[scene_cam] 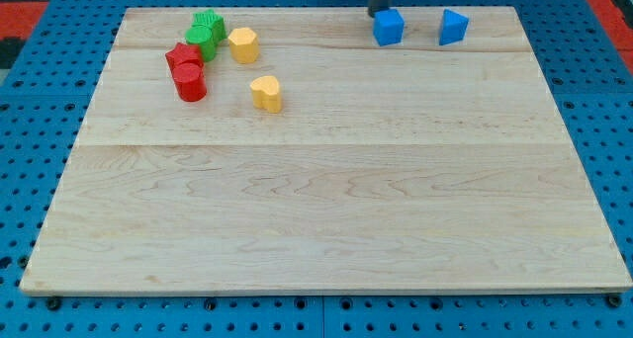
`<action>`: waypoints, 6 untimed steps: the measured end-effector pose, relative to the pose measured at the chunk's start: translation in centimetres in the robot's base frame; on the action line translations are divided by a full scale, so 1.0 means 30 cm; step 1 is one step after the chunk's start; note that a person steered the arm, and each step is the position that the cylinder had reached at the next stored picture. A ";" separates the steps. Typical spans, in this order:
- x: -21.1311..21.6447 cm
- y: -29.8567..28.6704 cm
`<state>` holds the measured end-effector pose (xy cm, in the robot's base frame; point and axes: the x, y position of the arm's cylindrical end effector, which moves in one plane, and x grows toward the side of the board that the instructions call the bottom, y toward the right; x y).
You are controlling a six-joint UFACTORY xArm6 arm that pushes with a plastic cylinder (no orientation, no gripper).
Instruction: Slide the yellow hexagon close to the green star
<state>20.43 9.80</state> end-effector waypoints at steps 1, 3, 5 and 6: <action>0.004 -0.030; 0.262 -0.354; 0.290 -0.590; 0.244 -0.609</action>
<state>27.73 -8.46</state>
